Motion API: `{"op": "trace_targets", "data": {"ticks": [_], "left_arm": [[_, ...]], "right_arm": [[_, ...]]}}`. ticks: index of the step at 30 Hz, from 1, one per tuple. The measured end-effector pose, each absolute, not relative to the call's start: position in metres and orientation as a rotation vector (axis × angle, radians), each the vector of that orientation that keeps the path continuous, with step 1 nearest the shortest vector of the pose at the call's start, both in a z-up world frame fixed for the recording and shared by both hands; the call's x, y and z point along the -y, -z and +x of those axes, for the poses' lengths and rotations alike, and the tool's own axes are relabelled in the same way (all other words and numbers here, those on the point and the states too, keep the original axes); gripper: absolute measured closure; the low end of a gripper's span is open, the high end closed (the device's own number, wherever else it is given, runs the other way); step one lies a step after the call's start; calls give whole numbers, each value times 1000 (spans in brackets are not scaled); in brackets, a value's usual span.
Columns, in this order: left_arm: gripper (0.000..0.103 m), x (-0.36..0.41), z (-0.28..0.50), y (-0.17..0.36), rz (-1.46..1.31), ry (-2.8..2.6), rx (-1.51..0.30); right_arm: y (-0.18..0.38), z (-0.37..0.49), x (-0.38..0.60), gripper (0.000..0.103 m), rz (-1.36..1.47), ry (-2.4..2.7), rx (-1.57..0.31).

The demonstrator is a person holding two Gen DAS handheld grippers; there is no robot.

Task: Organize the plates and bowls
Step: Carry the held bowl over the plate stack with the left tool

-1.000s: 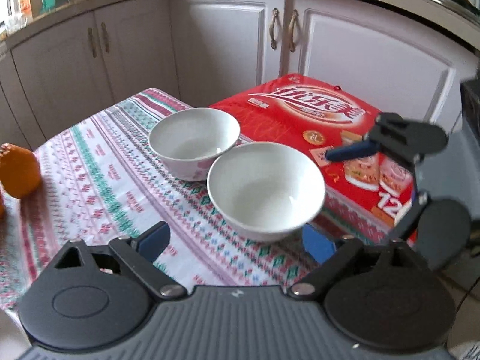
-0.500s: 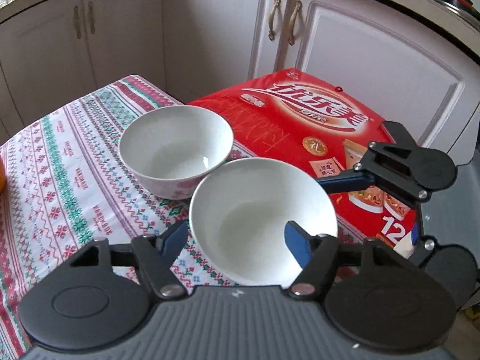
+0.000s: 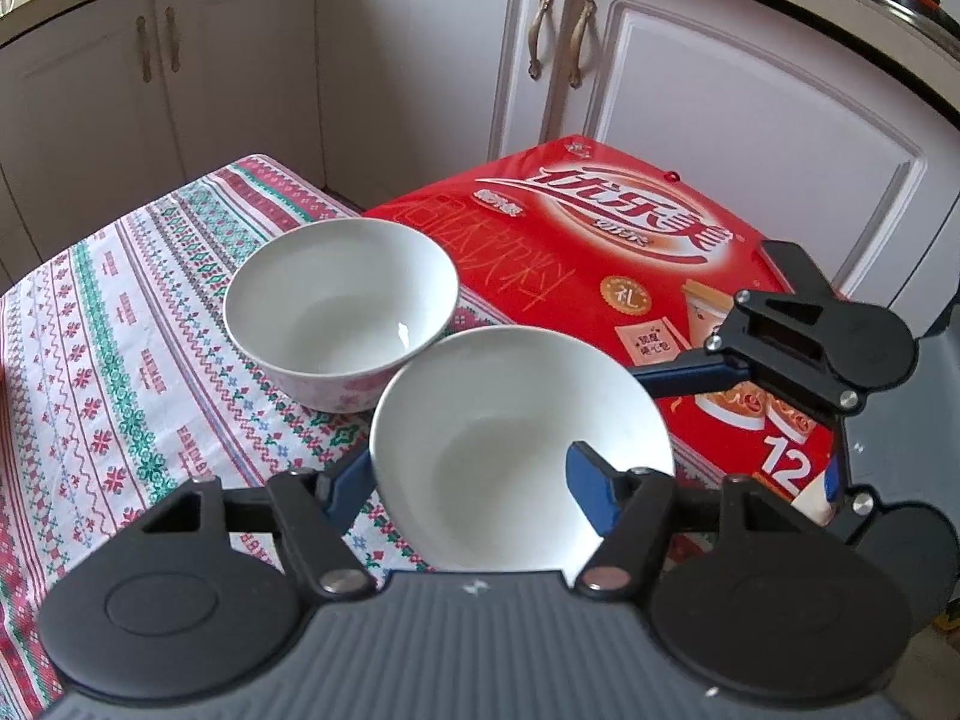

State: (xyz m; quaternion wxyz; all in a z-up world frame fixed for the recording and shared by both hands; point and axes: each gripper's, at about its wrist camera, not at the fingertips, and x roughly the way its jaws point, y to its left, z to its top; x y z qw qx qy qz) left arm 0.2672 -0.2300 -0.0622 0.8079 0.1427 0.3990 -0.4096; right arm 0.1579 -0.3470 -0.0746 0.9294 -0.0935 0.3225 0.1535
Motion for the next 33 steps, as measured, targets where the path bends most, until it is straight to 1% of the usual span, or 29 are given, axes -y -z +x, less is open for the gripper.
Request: {"op": "trace_targets", "data": {"ticks": [18, 33], "left_arm": [[35, 215, 251, 42, 312, 860, -818], [35, 170, 218, 13, 279, 805, -774]], "right_arm": [[57, 149, 338, 14, -185, -334, -654], [22, 127, 306, 14, -159, -414, -648]]}}
